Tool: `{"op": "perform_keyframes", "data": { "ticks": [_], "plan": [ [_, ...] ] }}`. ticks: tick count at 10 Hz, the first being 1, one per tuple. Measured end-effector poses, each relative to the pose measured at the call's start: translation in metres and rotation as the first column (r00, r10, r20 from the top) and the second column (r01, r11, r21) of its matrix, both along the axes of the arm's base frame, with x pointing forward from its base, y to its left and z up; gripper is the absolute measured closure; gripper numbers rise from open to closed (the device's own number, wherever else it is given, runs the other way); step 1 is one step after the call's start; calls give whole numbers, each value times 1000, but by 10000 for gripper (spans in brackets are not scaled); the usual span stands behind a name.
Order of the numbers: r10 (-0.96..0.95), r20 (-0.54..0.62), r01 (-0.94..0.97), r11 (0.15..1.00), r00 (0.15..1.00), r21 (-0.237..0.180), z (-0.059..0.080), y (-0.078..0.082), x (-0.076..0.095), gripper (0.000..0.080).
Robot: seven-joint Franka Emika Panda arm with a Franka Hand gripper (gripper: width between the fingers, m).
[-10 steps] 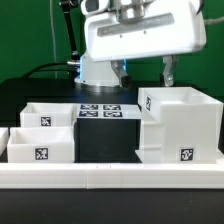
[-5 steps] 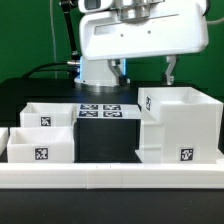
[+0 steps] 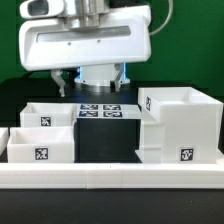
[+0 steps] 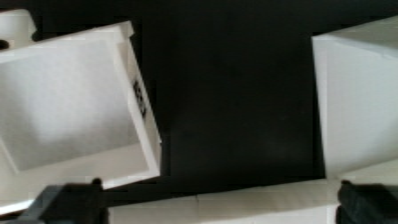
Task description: Assemble drawer
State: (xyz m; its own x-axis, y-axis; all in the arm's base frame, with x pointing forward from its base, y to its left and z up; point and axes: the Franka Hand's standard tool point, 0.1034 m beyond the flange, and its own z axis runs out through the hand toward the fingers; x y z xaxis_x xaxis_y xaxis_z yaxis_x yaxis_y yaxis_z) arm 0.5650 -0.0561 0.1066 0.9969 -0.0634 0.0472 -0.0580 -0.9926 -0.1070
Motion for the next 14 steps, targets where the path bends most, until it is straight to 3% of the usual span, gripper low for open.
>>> {"op": "perform_keyframes", "data": {
  "ticks": [1, 5, 8, 12, 14],
  "plan": [
    [14, -1, -14, 1000, 1000, -4, -7, -1, 2, 151],
    [15, -4, -15, 1000, 1000, -3, -9, -1, 1, 151],
    [172, 1, -172, 984, 985, -37, -44, -36, -12, 151],
    [171, -5, -171, 984, 985, -58, -78, -48, -20, 151],
    [171, -13, -171, 984, 985, -56, -84, -44, -22, 151]
  ]
}}
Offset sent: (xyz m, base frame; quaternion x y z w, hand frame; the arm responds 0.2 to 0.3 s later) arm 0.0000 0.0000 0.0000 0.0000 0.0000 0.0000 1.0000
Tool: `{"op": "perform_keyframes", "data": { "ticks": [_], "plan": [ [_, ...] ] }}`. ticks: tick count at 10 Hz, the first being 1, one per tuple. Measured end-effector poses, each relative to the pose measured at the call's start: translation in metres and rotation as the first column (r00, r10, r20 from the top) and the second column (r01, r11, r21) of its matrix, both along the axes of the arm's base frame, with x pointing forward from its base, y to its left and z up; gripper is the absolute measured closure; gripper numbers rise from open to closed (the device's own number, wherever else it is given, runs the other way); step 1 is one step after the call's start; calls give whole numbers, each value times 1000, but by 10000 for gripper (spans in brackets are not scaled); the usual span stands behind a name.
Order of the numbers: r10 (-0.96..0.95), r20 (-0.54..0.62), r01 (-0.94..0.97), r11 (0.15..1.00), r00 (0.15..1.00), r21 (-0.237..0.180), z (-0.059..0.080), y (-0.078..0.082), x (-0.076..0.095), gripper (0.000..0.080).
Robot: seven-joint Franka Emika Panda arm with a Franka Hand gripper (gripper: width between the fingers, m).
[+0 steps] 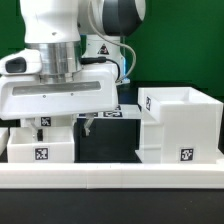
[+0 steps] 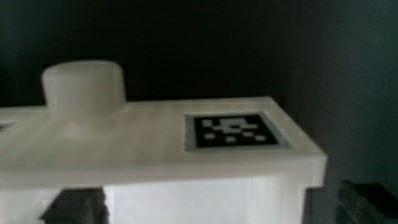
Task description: Assemble drawer
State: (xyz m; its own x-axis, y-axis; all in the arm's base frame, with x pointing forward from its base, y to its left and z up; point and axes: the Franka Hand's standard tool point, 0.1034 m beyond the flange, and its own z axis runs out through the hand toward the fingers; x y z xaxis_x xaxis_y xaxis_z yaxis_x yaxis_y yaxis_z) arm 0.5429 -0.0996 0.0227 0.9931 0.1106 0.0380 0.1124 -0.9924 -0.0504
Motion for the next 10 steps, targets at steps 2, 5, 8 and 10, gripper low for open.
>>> {"op": "perform_keyframes", "data": {
  "ticks": [2, 5, 8, 10],
  "plan": [
    [2, -10, -2, 1000, 1000, -3, -12, 3, -5, 151],
    [3, -2, -3, 1000, 1000, -12, -17, 3, -9, 151],
    [5, -3, -5, 1000, 1000, -12, -18, 5, -9, 411],
    [6, -2, -6, 1000, 1000, -12, -17, 5, -8, 547]
  ]
}}
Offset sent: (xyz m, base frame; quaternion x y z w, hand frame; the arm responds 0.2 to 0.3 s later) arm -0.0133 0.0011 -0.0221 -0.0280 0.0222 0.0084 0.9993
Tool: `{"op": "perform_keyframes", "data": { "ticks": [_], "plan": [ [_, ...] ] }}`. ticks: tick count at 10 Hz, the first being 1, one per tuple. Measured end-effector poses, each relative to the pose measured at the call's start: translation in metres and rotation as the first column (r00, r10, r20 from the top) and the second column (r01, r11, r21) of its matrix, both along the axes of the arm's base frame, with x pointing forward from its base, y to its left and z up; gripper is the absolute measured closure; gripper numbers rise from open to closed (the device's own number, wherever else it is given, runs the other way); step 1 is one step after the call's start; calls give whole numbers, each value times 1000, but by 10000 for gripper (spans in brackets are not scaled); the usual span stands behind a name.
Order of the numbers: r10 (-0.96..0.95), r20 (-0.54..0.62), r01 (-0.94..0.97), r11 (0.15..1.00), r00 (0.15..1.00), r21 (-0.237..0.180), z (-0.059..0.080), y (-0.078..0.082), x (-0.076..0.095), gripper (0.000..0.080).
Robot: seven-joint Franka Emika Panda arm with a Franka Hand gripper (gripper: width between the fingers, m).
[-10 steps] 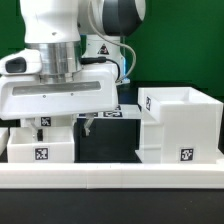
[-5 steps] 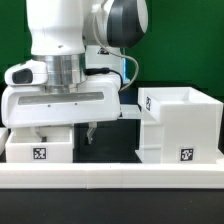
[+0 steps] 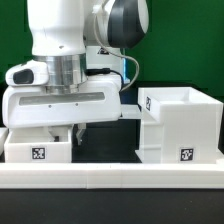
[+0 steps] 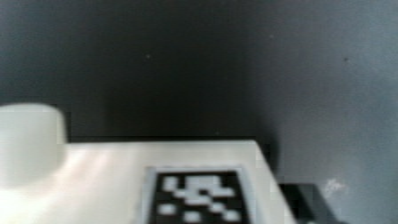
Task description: Assemble drawer
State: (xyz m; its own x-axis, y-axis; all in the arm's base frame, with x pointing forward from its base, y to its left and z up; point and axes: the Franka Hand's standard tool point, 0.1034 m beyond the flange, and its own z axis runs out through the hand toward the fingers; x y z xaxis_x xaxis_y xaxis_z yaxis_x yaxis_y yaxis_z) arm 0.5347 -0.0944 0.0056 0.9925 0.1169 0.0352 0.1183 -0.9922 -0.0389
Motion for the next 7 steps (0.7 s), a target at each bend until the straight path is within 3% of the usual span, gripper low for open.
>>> {"op": "perform_keyframes", "data": {
  "ticks": [1, 2, 7],
  "plan": [
    [0, 1, 0, 1000, 1000, 0, 0, 0, 1, 721],
    [2, 4, -2, 1000, 1000, -1, 2, 0, 2, 759],
    [5, 11, -5, 1000, 1000, -1, 6, 1, 4, 759]
  ]
}}
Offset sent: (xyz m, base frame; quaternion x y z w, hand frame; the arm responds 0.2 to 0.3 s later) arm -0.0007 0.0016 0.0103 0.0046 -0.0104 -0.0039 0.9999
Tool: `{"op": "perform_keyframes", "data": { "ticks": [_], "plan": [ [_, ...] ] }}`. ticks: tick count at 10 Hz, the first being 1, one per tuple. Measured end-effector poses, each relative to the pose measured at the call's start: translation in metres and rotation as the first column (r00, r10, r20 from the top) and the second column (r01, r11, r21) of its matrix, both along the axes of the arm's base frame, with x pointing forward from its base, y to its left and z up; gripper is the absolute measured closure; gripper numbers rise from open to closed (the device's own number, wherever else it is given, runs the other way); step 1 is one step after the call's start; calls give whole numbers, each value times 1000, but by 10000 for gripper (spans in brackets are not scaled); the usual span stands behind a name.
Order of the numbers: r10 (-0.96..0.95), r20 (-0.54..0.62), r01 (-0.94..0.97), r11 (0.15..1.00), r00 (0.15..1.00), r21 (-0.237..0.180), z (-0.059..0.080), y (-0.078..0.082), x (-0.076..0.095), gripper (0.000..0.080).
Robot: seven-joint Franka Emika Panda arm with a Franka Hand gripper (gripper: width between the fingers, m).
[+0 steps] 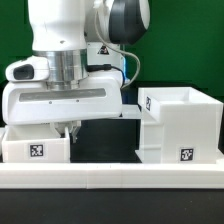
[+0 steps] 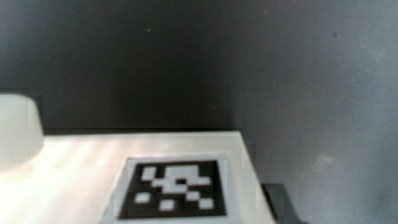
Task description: Assemble drawer
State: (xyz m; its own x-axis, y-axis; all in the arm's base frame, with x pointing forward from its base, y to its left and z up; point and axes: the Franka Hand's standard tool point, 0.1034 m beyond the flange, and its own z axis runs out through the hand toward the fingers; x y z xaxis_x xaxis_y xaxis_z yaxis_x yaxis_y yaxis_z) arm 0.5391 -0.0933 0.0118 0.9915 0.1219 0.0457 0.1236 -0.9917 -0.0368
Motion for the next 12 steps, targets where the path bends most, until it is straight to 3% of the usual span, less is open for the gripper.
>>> {"op": "perform_keyframes", "data": {
  "ticks": [2, 5, 9, 12],
  "plan": [
    [1, 0, -1, 1000, 1000, 0, 0, 0, 0, 758],
    [193, -3, -193, 981, 981, -10, 18, 6, 0, 758],
    [325, -3, -325, 946, 946, -16, 16, 4, -1, 758],
    [634, -30, -635, 771, 772, -48, 19, 9, -6, 758]
  ]
}}
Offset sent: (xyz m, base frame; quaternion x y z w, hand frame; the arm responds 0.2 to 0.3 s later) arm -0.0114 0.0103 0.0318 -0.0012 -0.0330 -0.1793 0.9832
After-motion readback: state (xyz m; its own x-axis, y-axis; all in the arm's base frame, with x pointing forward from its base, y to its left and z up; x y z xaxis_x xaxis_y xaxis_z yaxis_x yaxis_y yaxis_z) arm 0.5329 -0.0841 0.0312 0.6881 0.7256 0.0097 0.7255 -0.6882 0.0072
